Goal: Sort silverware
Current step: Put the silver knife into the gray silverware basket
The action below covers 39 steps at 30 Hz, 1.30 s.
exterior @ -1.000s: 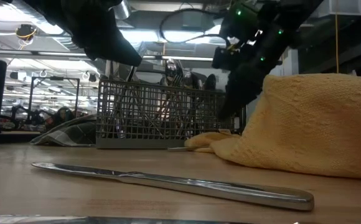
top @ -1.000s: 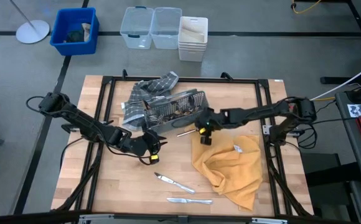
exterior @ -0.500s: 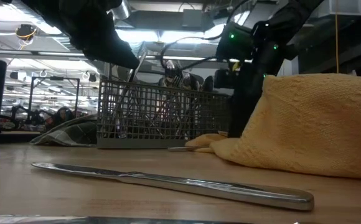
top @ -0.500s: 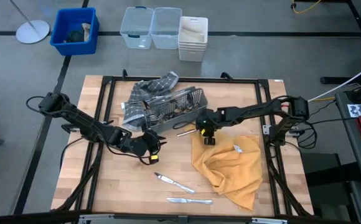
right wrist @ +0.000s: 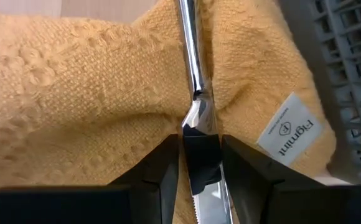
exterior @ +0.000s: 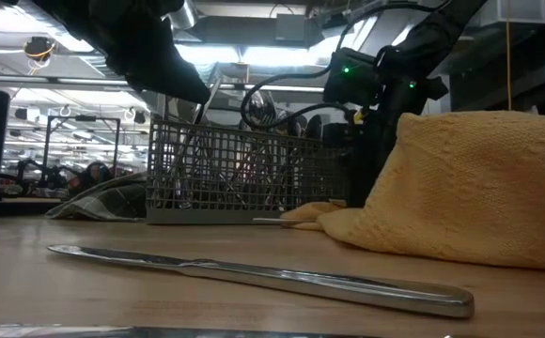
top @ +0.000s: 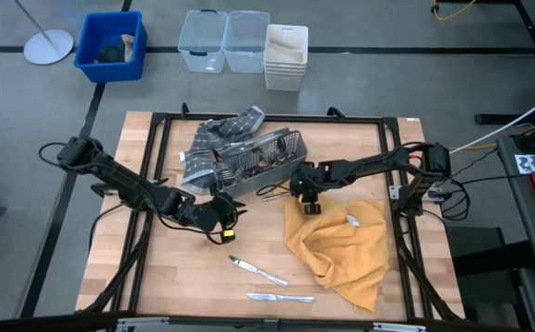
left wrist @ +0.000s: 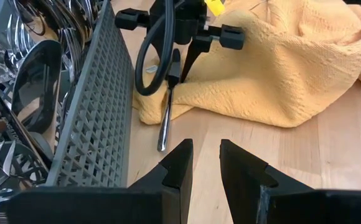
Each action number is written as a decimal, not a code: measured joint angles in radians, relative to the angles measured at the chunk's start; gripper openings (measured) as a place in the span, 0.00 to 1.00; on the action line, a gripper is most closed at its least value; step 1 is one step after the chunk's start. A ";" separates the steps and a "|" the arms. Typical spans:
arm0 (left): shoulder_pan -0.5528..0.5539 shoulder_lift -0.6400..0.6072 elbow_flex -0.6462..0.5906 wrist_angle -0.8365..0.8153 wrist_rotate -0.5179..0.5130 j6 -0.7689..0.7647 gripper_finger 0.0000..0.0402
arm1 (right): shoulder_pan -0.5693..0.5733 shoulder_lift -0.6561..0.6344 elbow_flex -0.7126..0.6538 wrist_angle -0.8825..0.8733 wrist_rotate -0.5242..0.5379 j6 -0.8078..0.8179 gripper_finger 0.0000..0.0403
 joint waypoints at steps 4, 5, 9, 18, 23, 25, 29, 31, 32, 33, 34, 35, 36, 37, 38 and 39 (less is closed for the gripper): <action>0.000 0.000 0.000 0.000 0.000 0.000 0.17 | 0.000 0.001 0.000 0.000 0.001 -0.001 0.31; 0.000 0.000 0.000 0.000 0.000 0.000 0.17 | 0.000 0.001 0.000 0.000 0.007 -0.001 0.31; 0.000 0.000 0.000 0.001 0.000 -0.002 0.17 | 0.001 0.001 0.000 -0.002 0.072 -0.002 0.31; 0.000 0.000 0.000 0.001 0.000 -0.018 0.17 | 0.000 0.002 0.000 -0.004 0.139 -0.002 0.18; 0.000 0.000 0.000 0.001 0.000 -0.019 0.17 | 0.000 0.002 0.000 0.000 0.146 -0.005 0.05; 0.000 0.000 0.000 0.001 0.000 -0.025 0.17 | 0.000 0.002 0.001 0.000 0.147 -0.007 0.02; 0.000 0.000 0.000 0.001 0.000 -0.028 0.17 | 0.000 0.002 0.001 0.000 0.146 -0.005 0.03; 0.000 0.000 0.000 0.001 0.000 -0.028 0.17 | 0.000 0.002 0.001 -0.001 0.143 -0.002 0.04; 0.000 0.000 0.000 0.001 0.000 -0.029 0.17 | 0.000 0.002 0.001 -0.001 0.140 -0.002 0.04; 0.000 0.000 0.000 0.001 0.000 -0.030 0.17 | 0.000 0.002 0.001 -0.001 0.139 -0.002 0.04; 0.000 0.000 0.000 0.001 0.000 -0.030 0.17 | 0.000 0.002 0.001 -0.001 0.139 -0.002 0.04; 0.000 0.000 0.000 0.001 0.000 -0.030 0.17 | 0.000 0.002 0.001 -0.001 0.139 -0.002 0.04; 0.000 0.000 0.000 0.001 0.000 -0.030 0.17 | 0.000 0.002 0.001 -0.002 0.138 -0.002 0.04; 0.000 0.000 0.000 0.001 0.000 -0.030 0.17 | 0.000 0.002 0.001 -0.002 0.138 -0.001 0.05; 0.000 0.000 0.000 0.001 0.000 -0.031 0.17 | 0.000 0.002 0.000 -0.002 0.138 0.000 0.05; 0.000 0.000 0.000 0.001 0.000 -0.030 0.17 | 0.000 0.002 0.000 -0.002 0.137 0.003 0.05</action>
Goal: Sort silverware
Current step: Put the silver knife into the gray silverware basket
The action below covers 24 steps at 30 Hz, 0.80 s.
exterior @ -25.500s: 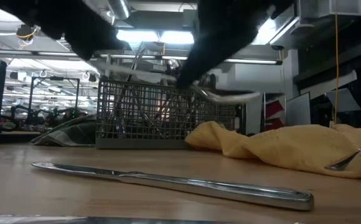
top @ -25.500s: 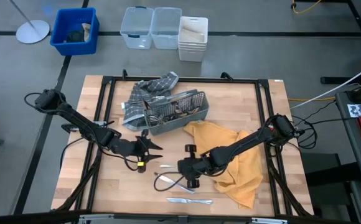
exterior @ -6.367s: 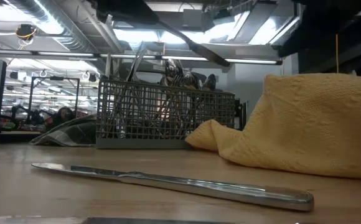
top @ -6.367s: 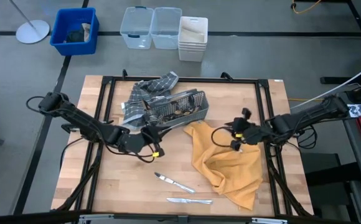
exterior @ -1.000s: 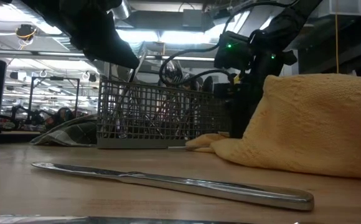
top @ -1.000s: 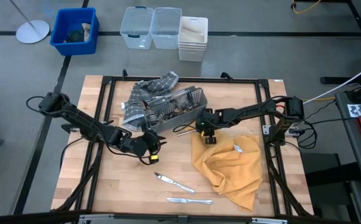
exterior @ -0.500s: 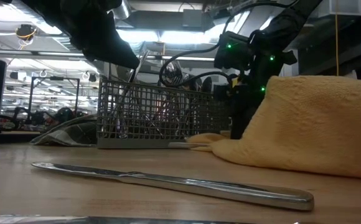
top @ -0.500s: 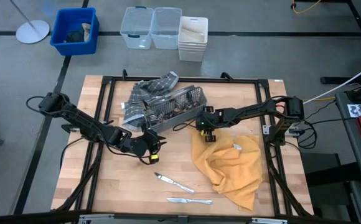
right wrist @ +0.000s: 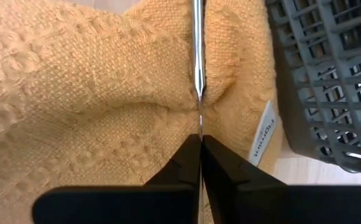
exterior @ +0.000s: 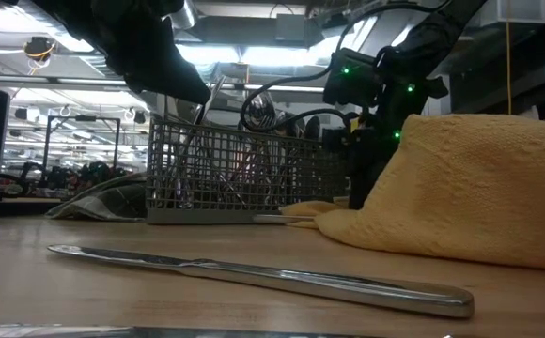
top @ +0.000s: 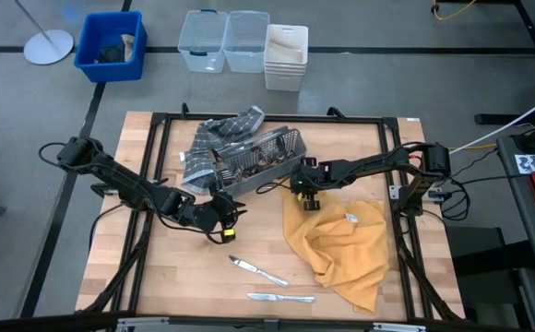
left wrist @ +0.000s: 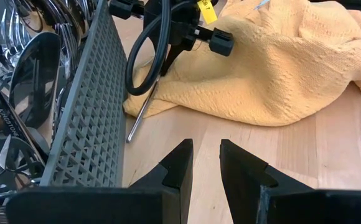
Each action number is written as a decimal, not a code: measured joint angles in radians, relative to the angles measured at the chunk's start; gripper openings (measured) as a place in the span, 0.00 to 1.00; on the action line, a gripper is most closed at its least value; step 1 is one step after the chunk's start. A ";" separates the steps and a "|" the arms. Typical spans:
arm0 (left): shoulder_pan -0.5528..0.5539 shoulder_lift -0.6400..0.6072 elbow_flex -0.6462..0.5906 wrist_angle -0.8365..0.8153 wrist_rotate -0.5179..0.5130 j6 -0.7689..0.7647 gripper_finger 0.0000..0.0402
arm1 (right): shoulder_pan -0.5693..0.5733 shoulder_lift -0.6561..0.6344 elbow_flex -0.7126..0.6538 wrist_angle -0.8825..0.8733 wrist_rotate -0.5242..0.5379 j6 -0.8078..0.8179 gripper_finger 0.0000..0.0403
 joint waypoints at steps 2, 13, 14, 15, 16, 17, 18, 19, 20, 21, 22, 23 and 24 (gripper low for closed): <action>0.000 0.000 0.000 0.000 0.000 0.000 0.17 | 0.000 0.000 0.000 0.000 -0.001 0.000 0.05; 0.000 0.000 0.000 0.000 0.000 0.000 0.17 | 0.000 0.001 0.012 -0.025 -0.010 0.013 0.01; 0.000 0.000 0.000 0.001 0.000 0.000 0.17 | 0.001 0.001 0.022 -0.044 -0.013 0.015 0.01; 0.000 0.000 0.000 0.001 0.000 0.000 0.17 | 0.001 0.002 0.034 -0.066 -0.014 0.018 0.01; 0.000 0.000 0.000 0.004 0.000 0.000 0.17 | 0.002 0.002 0.047 -0.087 -0.015 0.029 0.01; 0.000 0.000 0.000 0.008 0.000 0.000 0.17 | 0.002 0.002 0.061 -0.107 -0.015 0.041 0.01; 0.000 0.000 0.000 0.014 0.000 0.000 0.17 | 0.002 0.002 0.078 -0.132 -0.015 0.055 0.01; 0.000 0.000 0.000 0.018 0.000 0.000 0.17 | 0.002 0.002 0.097 -0.162 -0.015 0.059 0.01; 0.000 0.000 0.000 0.020 0.000 0.000 0.17 | 0.002 0.002 0.116 -0.193 -0.015 0.061 0.01; 0.000 0.000 0.000 0.021 0.000 0.000 0.17 | 0.002 0.002 0.134 -0.221 -0.015 0.063 0.01; 0.000 0.000 0.000 0.022 0.000 0.000 0.17 | 0.007 0.002 0.152 -0.249 -0.015 0.064 0.01; 0.000 0.000 0.000 0.027 0.000 0.000 0.17 | 0.012 0.002 0.171 -0.277 -0.014 0.064 0.01; 0.000 0.000 0.000 0.034 0.000 0.000 0.17 | 0.015 0.002 0.190 -0.305 -0.014 0.064 0.01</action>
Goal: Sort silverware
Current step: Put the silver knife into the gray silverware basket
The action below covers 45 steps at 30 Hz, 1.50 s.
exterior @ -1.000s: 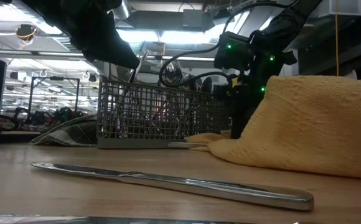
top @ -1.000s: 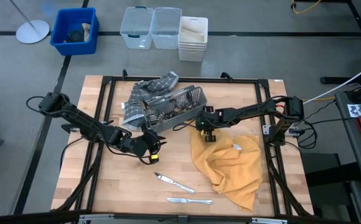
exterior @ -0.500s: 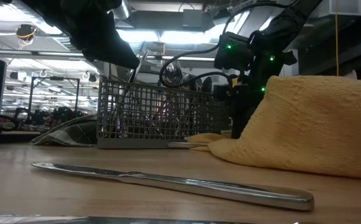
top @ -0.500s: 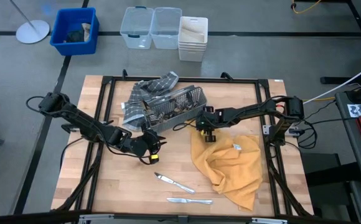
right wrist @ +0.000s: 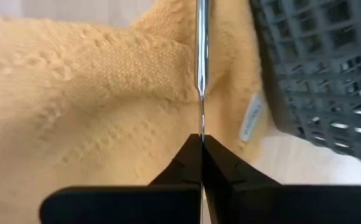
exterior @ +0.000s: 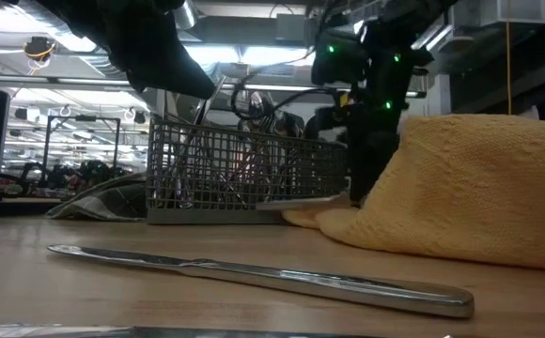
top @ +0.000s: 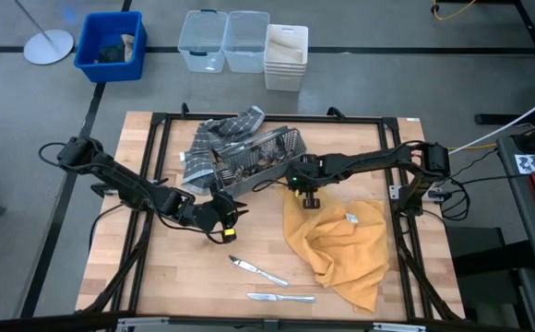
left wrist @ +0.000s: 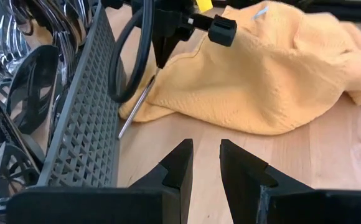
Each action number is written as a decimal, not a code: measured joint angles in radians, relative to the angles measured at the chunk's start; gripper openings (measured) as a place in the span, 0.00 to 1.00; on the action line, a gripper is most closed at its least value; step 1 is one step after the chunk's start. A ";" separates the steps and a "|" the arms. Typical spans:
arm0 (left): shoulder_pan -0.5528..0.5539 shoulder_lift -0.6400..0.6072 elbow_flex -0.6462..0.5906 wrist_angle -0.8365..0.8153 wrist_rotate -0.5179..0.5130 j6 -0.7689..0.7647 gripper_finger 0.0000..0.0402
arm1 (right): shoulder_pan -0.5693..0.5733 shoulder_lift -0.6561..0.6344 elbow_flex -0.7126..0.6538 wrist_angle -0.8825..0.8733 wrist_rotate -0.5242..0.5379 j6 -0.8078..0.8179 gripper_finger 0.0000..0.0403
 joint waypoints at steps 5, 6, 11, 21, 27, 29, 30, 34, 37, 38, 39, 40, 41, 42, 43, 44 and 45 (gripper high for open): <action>0.000 0.000 0.000 0.003 0.000 0.000 0.17 | 0.030 0.000 0.103 -0.156 -0.038 0.003 0.00; 0.000 0.000 0.000 0.003 0.000 0.001 0.17 | 0.037 0.000 0.124 -0.185 -0.046 0.004 0.00; -0.003 -0.007 0.000 0.000 0.004 0.022 0.17 | 0.088 0.000 0.245 -0.332 -0.063 0.003 0.00; -0.037 -0.144 0.000 -0.053 0.014 0.060 0.17 | 0.181 0.000 0.478 -0.516 0.136 -0.026 0.00; -0.020 -0.173 0.000 0.027 0.011 0.174 0.17 | 0.198 -0.001 0.550 -0.496 0.237 -0.108 0.00; -0.006 -0.163 0.000 0.104 0.010 0.233 0.17 | 0.197 -0.001 0.558 -0.483 0.235 -0.120 0.00; 0.002 -0.156 0.000 0.143 0.010 0.267 0.17 | 0.196 -0.001 0.562 -0.472 0.235 -0.123 0.00; 0.034 -0.121 0.001 0.279 0.014 0.392 0.17 | 0.196 -0.001 0.566 -0.449 0.208 -0.146 0.00; 0.059 -0.091 0.001 0.351 0.053 0.470 0.17 | 0.195 -0.001 0.566 -0.447 0.148 -0.142 0.00; 0.066 -0.081 0.001 0.371 0.065 0.487 0.17 | 0.195 -0.001 0.566 -0.446 0.127 -0.142 0.00; 0.072 -0.073 0.001 0.390 0.083 0.507 0.17 | 0.195 -0.001 0.566 -0.446 0.105 -0.141 0.00; 0.081 -0.063 0.001 0.411 0.097 0.515 0.17 | 0.195 -0.001 0.566 -0.446 0.084 -0.140 0.00; 0.087 -0.054 0.001 0.425 0.114 0.529 0.17 | 0.195 -0.001 0.566 -0.446 0.066 -0.137 0.00; 0.092 -0.046 0.001 0.427 0.131 0.533 0.17 | 0.195 -0.001 0.566 -0.446 0.050 -0.130 0.00; 0.098 -0.037 0.001 0.425 0.145 0.533 0.17 | 0.195 -0.001 0.566 -0.446 0.038 -0.118 0.00; 0.103 -0.030 0.001 0.416 0.151 0.529 0.17 | 0.195 -0.001 0.566 -0.446 0.029 -0.111 0.00; 0.105 -0.024 0.001 0.410 0.152 0.519 0.17 | 0.195 -0.001 0.566 -0.448 0.028 -0.105 0.00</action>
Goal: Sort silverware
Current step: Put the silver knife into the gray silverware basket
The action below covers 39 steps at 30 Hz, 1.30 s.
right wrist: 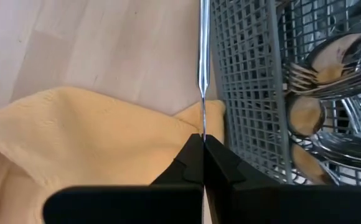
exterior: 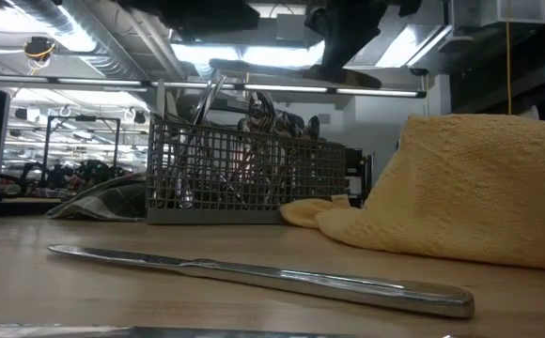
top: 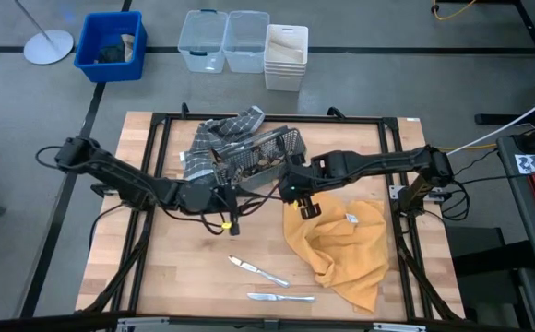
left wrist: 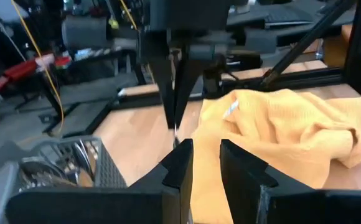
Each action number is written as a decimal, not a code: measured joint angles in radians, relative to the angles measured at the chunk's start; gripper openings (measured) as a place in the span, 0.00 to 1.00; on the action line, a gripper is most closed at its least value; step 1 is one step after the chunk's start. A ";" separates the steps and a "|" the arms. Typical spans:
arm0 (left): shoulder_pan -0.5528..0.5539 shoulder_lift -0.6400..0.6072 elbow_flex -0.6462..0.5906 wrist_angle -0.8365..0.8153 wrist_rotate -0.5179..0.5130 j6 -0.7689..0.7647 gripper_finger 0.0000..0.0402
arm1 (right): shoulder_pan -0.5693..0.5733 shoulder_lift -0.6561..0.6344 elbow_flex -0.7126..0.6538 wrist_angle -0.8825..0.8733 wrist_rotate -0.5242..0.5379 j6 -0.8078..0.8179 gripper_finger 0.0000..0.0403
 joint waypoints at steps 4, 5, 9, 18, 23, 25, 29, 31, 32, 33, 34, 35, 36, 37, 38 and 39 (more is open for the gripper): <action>0.007 0.014 0.000 -0.015 -0.003 -0.027 0.17 | 0.000 0.000 0.000 -0.005 -0.014 0.017 0.00; 0.007 0.017 0.000 -0.023 -0.004 -0.028 0.17 | 0.000 0.000 0.000 -0.005 -0.024 0.018 0.00; 0.015 0.021 0.000 -0.033 -0.006 -0.028 0.17 | 0.000 0.000 0.000 -0.005 -0.049 0.018 0.00; 0.018 0.021 0.000 -0.179 -0.003 -0.061 0.17 | 0.000 0.000 0.000 -0.003 -0.049 0.018 0.00; 0.022 0.020 0.000 -0.200 -0.003 -0.068 0.17 | 0.000 0.000 0.000 -0.001 -0.049 0.018 0.00; 0.028 0.020 0.000 -0.200 -0.003 -0.074 0.17 | 0.000 0.000 0.000 0.000 -0.049 0.018 0.00; 0.037 0.020 0.000 -0.199 -0.003 -0.077 0.17 | 0.000 0.000 0.000 0.001 -0.049 0.018 0.00; 0.038 0.020 0.000 -0.201 -0.003 -0.082 0.15 | 0.000 0.000 0.000 0.002 -0.049 0.018 0.00; 0.038 0.020 0.000 -0.201 -0.003 -0.087 0.13 | 0.000 0.000 0.000 0.002 -0.049 0.018 0.00; 0.038 0.020 0.000 -0.201 -0.003 -0.094 0.11 | 0.000 0.000 0.000 0.002 -0.049 0.018 0.00; 0.038 0.020 0.000 -0.201 -0.003 -0.097 0.08 | 0.000 0.000 0.000 0.002 -0.049 0.018 0.00; 0.038 0.020 0.000 -0.202 -0.005 -0.099 0.06 | 0.000 0.000 0.000 0.002 -0.049 0.020 0.00; 0.038 0.020 0.000 -0.204 -0.009 -0.100 0.04 | 0.000 0.000 0.000 0.001 -0.049 0.023 0.00; 0.038 0.020 0.000 -0.204 -0.010 -0.102 0.03 | 0.000 -0.001 0.000 0.001 -0.049 0.023 0.00; 0.038 0.020 0.000 -0.204 -0.010 -0.105 0.03 | 0.000 -0.001 0.000 0.000 -0.049 0.023 0.00; 0.038 0.020 0.000 -0.204 -0.010 -0.106 0.03 | -0.001 -0.001 0.000 0.000 -0.049 0.023 0.00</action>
